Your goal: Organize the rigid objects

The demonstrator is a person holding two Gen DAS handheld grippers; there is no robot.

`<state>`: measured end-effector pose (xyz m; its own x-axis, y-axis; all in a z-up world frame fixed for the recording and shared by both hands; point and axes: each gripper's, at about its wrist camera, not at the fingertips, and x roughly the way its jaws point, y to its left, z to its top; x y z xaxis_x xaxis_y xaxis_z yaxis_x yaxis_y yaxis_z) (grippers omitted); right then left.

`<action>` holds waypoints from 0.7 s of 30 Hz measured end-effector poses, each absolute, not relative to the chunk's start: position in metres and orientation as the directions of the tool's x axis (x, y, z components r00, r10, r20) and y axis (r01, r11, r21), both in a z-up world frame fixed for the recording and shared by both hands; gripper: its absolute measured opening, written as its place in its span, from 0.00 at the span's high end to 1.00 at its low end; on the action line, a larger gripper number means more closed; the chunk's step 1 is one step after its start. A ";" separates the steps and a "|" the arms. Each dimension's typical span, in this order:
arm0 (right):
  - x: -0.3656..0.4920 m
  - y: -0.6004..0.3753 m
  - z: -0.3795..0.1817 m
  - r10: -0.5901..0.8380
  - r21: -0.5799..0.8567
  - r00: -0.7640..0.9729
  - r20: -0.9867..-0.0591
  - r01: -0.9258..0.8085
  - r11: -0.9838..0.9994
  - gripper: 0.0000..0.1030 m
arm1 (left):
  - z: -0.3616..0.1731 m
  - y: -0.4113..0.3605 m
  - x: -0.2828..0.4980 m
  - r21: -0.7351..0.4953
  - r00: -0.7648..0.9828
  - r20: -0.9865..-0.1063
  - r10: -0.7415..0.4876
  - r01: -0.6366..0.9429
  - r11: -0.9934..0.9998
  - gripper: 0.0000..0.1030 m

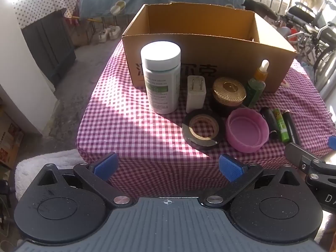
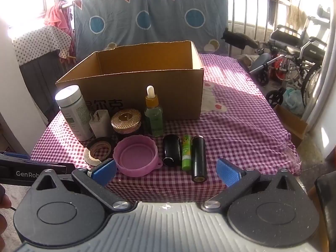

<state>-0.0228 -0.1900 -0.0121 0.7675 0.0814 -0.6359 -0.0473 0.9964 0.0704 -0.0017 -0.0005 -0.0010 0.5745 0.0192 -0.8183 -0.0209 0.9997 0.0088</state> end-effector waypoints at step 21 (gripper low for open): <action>-0.024 -0.187 -0.012 0.088 0.075 0.765 -0.638 -0.052 0.996 0.00 | 0.000 0.000 -0.003 0.023 0.575 -0.817 0.035 -0.028 0.999 0.01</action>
